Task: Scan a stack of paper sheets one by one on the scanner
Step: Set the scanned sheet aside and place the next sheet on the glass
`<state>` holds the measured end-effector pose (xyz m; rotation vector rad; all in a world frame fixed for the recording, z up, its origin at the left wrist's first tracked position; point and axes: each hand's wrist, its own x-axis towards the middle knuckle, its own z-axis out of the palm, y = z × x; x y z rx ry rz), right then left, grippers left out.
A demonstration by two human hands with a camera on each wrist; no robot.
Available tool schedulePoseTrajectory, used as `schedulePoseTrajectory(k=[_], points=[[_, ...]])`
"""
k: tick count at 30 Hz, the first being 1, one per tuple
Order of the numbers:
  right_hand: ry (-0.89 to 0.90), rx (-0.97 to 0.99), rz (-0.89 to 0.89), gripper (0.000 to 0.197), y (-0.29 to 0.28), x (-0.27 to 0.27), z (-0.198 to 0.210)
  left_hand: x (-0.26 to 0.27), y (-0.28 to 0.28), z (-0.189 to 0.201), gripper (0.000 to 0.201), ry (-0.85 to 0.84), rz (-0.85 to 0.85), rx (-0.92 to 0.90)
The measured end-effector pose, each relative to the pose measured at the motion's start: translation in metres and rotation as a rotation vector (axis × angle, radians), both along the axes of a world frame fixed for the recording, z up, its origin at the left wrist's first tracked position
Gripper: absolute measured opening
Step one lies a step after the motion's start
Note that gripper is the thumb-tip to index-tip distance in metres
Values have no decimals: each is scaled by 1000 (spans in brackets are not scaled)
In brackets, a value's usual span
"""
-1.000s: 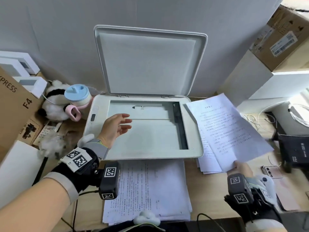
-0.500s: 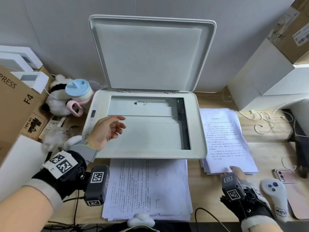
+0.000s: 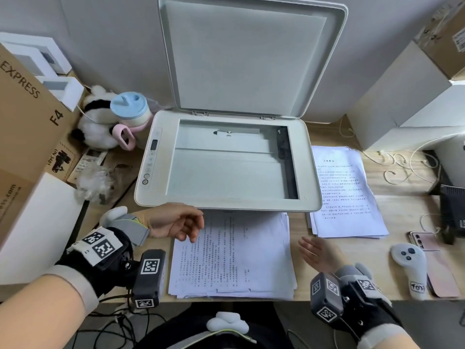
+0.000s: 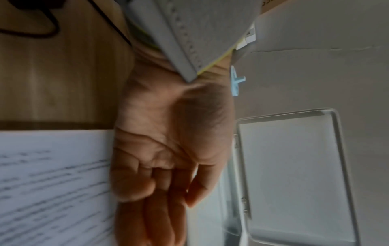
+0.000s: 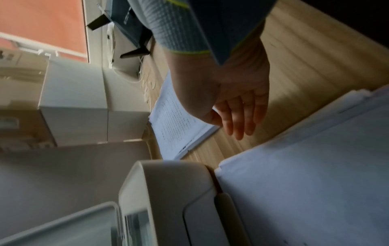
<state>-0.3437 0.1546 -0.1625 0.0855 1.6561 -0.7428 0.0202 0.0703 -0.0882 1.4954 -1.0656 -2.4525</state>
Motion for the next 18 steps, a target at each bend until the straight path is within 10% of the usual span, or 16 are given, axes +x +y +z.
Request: schedulePoseTrajectory(k=[8,14,18], points=[[74,-20,182,26,2,36,-2,18,27,-61,24,-446,473,18],[151,20,311,24,-2,44,-6,21,40,-79,9,-572,402,54],[170,30,425,11,-2,48,-8,24,41,-85,32,-642,283,-35]])
